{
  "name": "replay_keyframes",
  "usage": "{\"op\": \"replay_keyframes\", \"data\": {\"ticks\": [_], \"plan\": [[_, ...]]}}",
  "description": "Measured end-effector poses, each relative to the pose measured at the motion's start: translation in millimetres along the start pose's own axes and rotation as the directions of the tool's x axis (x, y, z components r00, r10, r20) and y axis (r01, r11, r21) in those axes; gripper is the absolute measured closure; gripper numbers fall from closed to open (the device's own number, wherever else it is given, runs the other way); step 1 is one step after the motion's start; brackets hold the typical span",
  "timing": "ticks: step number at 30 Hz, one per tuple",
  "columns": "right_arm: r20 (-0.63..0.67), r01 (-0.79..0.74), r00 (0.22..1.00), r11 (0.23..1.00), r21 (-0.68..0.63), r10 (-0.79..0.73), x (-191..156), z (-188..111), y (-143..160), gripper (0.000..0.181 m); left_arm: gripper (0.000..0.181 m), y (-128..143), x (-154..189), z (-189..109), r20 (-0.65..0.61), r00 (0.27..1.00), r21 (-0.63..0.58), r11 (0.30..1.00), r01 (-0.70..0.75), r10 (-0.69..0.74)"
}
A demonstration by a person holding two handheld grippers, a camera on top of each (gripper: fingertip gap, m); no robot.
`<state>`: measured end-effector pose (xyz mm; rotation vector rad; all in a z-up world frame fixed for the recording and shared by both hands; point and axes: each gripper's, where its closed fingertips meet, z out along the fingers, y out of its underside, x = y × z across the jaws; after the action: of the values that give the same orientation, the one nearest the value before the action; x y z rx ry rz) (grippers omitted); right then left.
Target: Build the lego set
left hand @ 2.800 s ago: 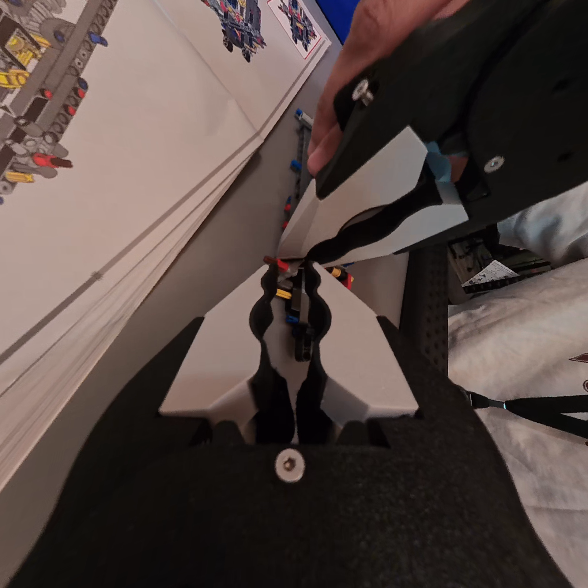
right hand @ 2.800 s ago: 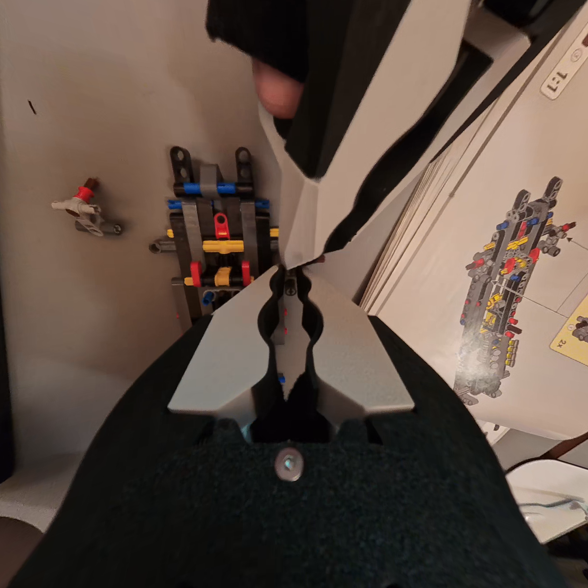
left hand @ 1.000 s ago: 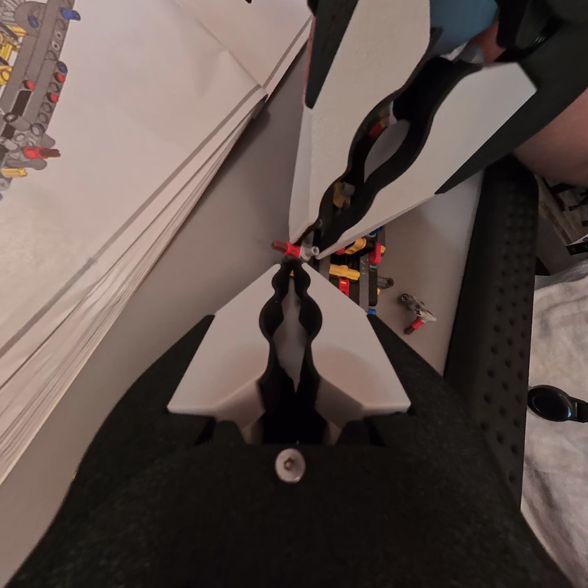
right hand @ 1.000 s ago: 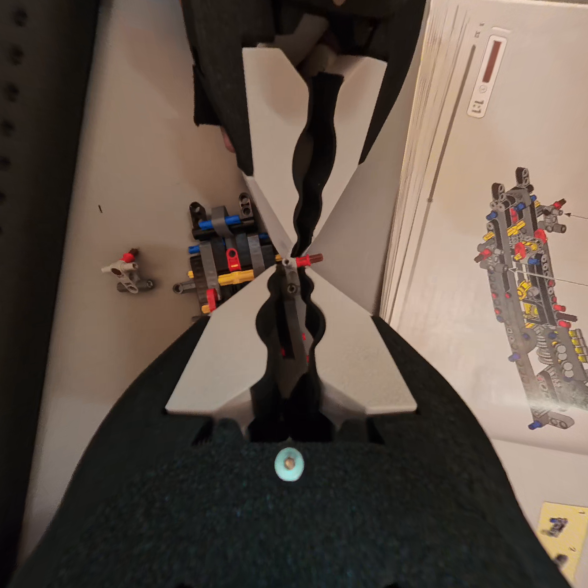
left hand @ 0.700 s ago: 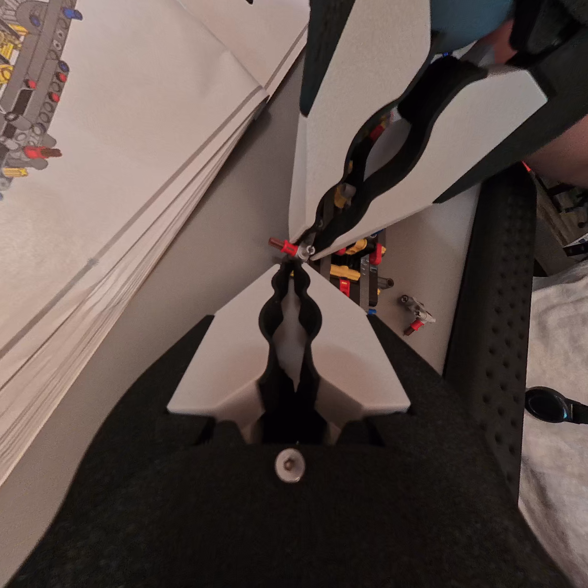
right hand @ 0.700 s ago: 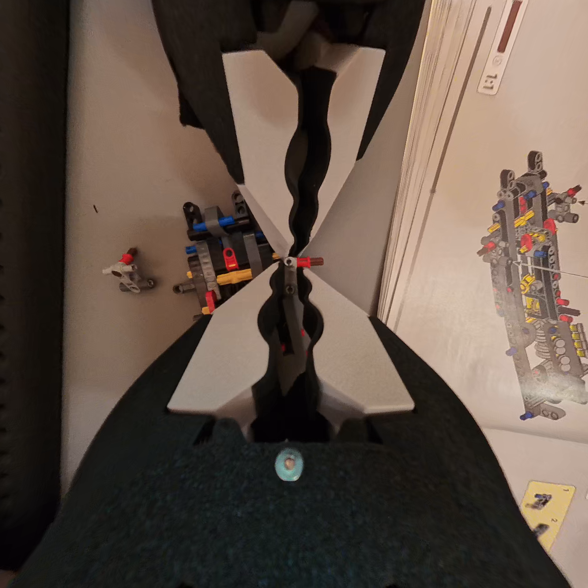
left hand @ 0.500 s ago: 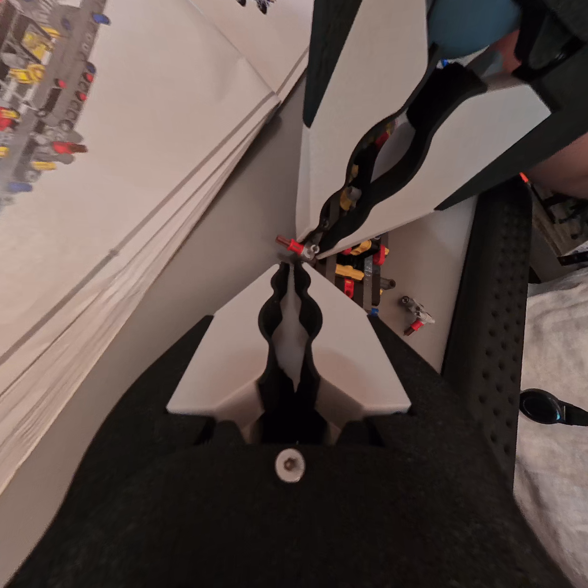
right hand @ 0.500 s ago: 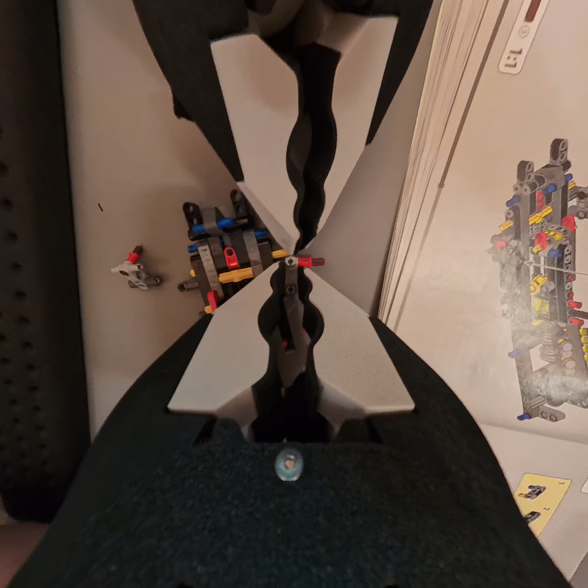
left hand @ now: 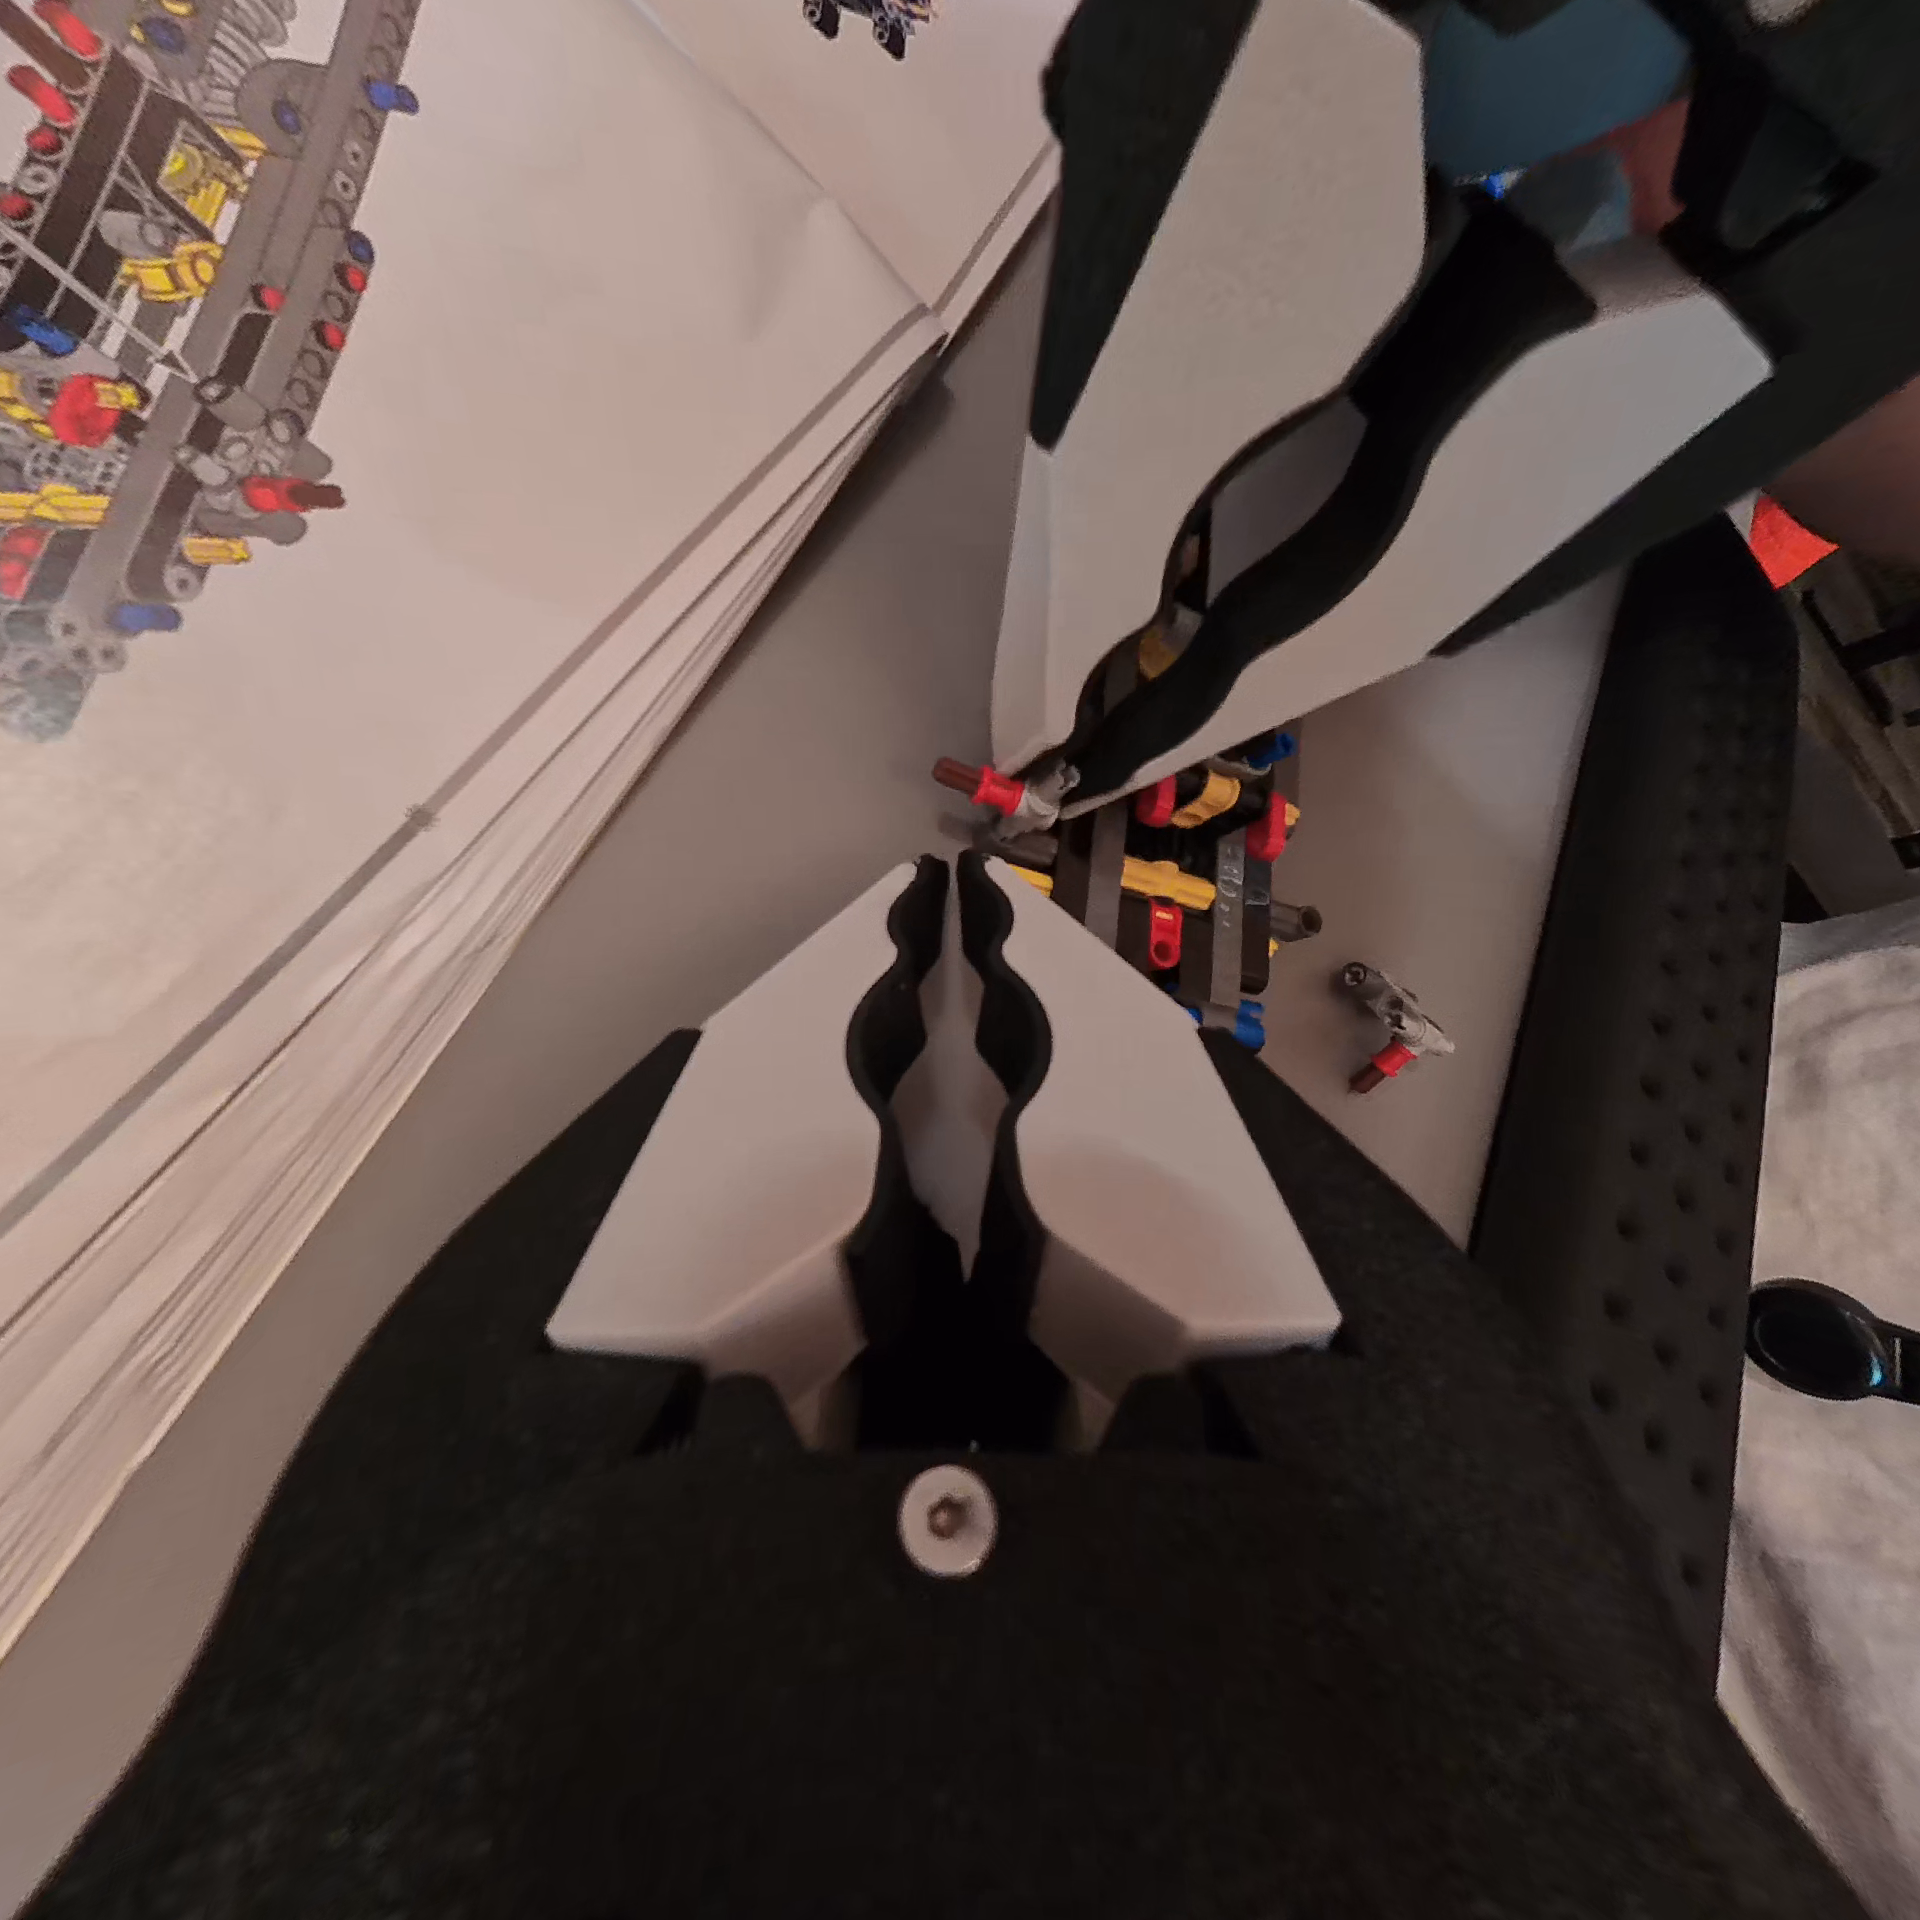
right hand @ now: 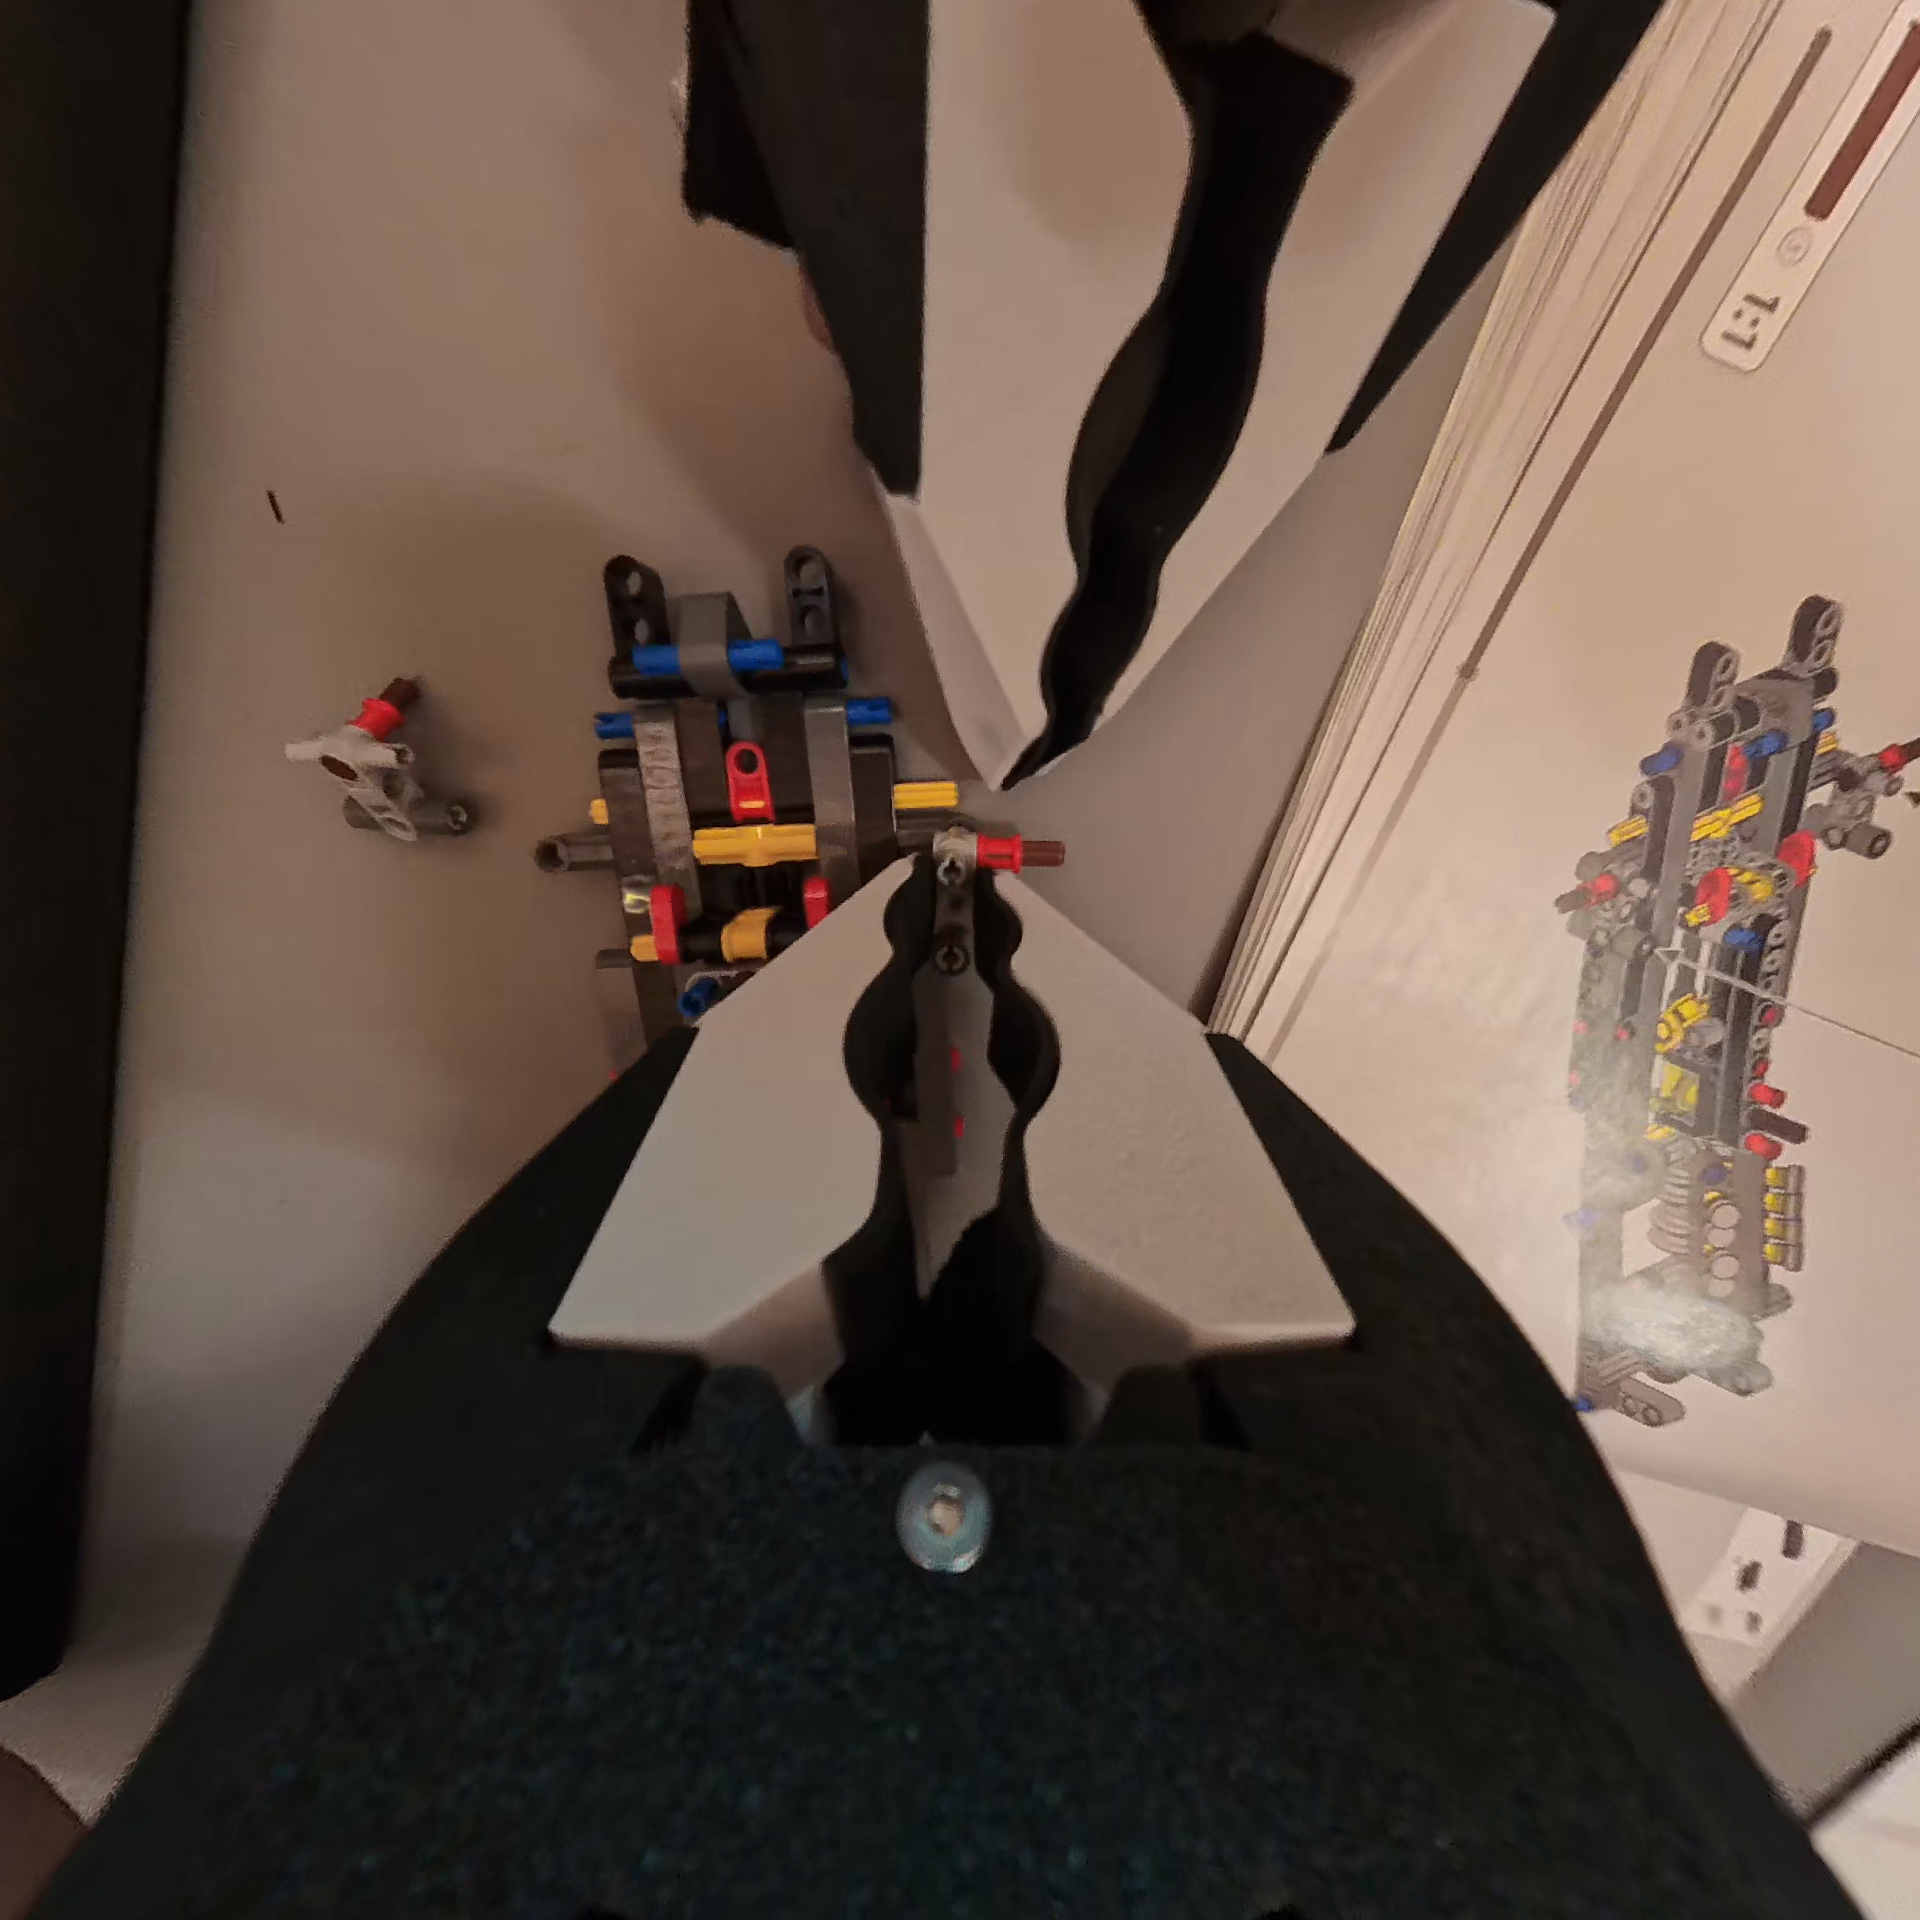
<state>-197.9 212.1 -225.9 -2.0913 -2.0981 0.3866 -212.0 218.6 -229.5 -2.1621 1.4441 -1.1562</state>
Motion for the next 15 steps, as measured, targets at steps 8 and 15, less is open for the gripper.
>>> {"op": "replay_keyframes", "data": {"ticks": [8, 15], "plan": [[-0.018, 0.016, 1.0, 0.982, -0.187, -0.02, -4.3, 6.8, -2.7, 0.176, 0.18, 0.5, -5.1, -3.1, 0.011, 1.0, -0.002, 1.0, 0.013, -0.013], [-0.041, 0.006, 0.999, 0.998, -0.062, -0.008, -3.0, 4.3, -6.0, 0.176, 0.178, -2.3, -9.1, -11.9, 0.008, 0.999, 0.046, 0.998, 0.048, -0.049]]}}
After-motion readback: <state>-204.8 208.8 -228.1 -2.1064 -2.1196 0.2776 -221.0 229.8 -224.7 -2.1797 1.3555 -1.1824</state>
